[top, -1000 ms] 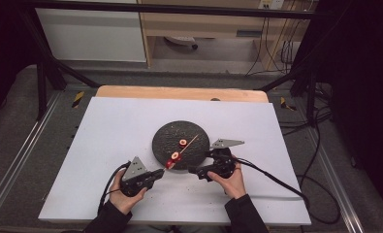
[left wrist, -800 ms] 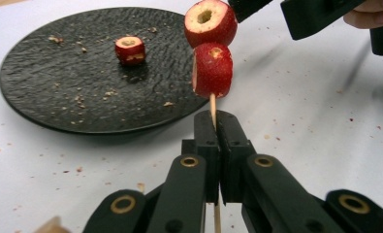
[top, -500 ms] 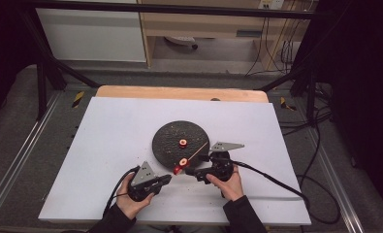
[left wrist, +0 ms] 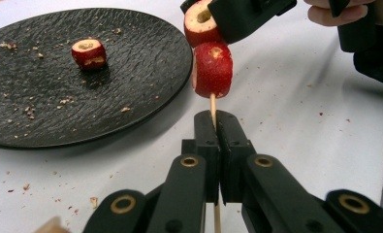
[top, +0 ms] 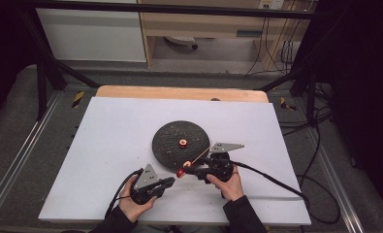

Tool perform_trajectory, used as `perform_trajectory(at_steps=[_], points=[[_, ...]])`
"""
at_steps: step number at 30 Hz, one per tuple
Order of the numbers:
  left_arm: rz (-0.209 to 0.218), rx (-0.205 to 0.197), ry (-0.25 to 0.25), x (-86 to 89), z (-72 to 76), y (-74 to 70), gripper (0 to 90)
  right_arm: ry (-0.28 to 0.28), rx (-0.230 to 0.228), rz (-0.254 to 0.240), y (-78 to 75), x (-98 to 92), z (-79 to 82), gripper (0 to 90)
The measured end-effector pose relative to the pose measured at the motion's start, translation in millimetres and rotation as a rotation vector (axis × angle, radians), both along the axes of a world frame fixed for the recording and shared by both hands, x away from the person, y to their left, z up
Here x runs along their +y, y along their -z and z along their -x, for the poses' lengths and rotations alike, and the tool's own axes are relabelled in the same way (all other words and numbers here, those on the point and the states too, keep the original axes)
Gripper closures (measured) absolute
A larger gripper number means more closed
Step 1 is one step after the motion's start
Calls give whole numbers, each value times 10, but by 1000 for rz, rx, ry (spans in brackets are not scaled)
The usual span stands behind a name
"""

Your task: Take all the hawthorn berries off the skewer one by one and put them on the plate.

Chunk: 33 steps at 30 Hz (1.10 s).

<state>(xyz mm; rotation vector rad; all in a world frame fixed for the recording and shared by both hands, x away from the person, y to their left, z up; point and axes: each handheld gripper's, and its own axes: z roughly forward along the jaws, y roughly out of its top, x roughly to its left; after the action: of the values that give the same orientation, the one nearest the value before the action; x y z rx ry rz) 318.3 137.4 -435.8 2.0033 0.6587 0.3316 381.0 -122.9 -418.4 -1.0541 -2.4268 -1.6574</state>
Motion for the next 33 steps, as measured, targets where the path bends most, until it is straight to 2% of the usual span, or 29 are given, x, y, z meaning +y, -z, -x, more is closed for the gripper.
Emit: perform_trajectory(at_steps=[10, 18, 24, 33], points=[[2, -3, -3, 3, 2, -3, 881, -28, 29, -12, 21, 14, -4, 589], [7, -5, 2, 3, 6, -5, 881, -30, 32, -12, 7, 4, -6, 594], [10, -7, 3, 5, 8, -6, 881, -17, 26, -12, -22, -25, -9, 595], [7, -6, 13, -1, 14, 2, 881, 35, 14, -42, -84, -178, -27, 595]])
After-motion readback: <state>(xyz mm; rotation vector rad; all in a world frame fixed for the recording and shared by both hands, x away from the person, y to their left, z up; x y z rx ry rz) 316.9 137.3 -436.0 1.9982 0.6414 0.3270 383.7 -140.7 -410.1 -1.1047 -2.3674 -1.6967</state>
